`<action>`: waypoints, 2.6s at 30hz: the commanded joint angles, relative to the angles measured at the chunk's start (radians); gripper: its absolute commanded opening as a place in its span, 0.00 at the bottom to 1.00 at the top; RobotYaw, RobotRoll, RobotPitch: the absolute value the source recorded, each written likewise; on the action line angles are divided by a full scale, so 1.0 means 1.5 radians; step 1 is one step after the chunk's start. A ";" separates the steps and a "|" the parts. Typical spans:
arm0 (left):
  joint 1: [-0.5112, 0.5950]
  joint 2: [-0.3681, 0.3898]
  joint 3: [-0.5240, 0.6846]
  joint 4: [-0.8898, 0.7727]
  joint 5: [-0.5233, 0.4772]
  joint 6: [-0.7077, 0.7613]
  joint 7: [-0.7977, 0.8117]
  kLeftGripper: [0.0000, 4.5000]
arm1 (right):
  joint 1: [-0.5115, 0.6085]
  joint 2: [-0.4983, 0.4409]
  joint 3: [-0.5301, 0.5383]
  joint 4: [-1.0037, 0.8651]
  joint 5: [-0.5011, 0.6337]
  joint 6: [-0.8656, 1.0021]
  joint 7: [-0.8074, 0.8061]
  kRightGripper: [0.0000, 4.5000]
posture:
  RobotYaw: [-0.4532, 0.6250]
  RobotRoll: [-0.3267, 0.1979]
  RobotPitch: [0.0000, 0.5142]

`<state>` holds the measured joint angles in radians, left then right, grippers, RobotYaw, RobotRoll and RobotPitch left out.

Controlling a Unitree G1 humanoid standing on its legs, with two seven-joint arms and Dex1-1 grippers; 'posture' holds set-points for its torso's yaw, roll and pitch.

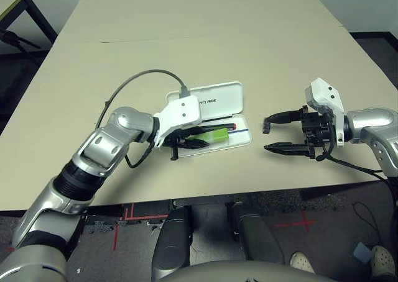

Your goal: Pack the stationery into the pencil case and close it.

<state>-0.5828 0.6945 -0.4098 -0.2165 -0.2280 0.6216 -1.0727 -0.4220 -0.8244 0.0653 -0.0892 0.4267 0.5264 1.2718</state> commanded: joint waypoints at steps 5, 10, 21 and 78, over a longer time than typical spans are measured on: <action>-0.005 -0.024 -0.018 0.038 0.038 -0.024 -0.002 0.24 | 0.013 -0.004 -0.003 -0.024 0.006 0.008 -0.009 1.00 | 0.36 0.62 0.37; -0.005 -0.031 -0.016 0.045 0.054 -0.029 -0.004 0.24 | 0.015 -0.002 -0.002 -0.031 0.008 0.014 -0.014 1.00 | 0.35 0.62 0.37; 0.024 0.000 0.044 -0.003 0.025 -0.044 -0.024 0.83 | 0.012 0.007 0.001 -0.024 0.006 0.011 -0.021 1.00 | 0.37 0.62 0.37; 0.275 0.168 0.260 -0.114 -0.072 -0.249 -0.086 0.99 | 0.143 0.378 -0.075 -0.256 -0.107 0.384 -0.772 1.00 | 0.41 0.62 0.41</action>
<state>-0.1866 0.9462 -0.0093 -0.3770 -0.3491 0.2597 -1.2024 -0.2230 -0.2651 -0.0605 -0.5007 0.2691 1.1035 0.1097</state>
